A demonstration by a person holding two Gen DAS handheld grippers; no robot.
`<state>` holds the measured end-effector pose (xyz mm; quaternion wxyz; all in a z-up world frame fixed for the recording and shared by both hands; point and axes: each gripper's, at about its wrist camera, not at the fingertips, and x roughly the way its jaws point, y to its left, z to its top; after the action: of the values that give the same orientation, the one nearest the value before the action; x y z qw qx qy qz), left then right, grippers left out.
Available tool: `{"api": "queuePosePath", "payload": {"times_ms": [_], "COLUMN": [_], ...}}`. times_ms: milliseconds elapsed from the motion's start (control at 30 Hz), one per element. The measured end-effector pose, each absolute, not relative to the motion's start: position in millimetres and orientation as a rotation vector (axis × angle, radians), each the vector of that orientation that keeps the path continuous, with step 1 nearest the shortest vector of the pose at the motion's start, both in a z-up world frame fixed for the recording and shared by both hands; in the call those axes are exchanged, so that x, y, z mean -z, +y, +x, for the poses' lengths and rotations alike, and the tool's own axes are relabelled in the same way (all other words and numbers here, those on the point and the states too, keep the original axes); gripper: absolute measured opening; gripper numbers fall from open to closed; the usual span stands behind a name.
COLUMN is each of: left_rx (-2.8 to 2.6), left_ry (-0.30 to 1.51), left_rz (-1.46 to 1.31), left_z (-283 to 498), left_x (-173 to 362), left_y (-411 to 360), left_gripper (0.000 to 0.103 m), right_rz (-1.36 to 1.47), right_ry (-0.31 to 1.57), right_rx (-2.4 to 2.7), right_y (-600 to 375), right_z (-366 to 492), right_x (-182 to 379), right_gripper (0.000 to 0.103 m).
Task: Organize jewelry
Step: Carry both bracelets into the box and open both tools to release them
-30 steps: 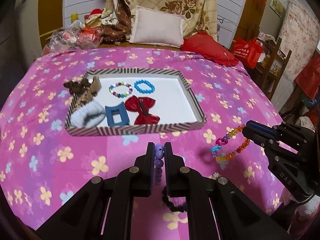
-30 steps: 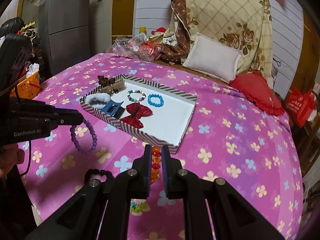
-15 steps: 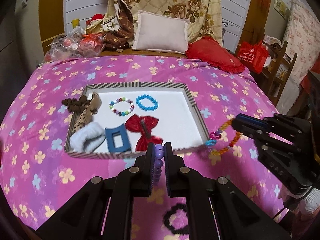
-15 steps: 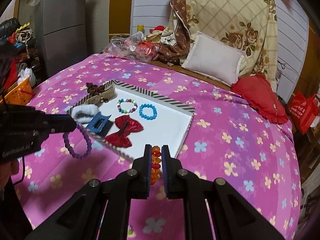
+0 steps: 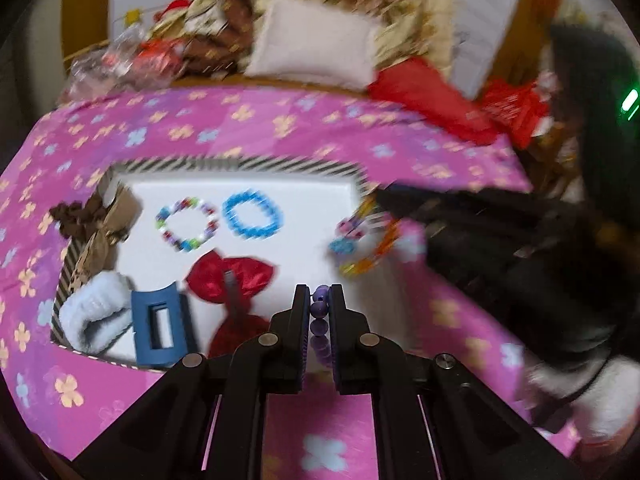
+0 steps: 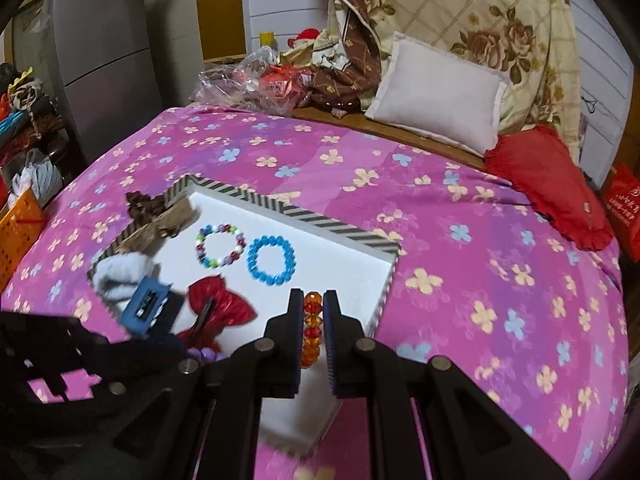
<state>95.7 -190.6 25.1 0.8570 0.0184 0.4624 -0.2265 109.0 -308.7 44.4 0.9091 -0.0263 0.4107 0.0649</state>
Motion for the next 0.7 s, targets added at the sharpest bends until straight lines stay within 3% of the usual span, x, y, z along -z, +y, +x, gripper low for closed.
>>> {"api": "queuePosePath", "payload": {"times_ms": [367,700], "left_rx": [0.349,0.328], "left_ry": [1.043,1.091], "left_rz": [0.137,0.071], "left_z": [126.4,141.4], "left_x": [15.8,30.1], "left_y": [-190.9,-187.9], "left_gripper": [0.012,0.012], "right_rz": [-0.051,-0.052], "right_ry": [0.943,0.901], "right_rx": [-0.053,-0.064], "right_y": [-322.5,-318.2], "right_z": [186.5,215.0], "right_x": [22.1,25.2], "right_gripper": [0.009,0.01]}}
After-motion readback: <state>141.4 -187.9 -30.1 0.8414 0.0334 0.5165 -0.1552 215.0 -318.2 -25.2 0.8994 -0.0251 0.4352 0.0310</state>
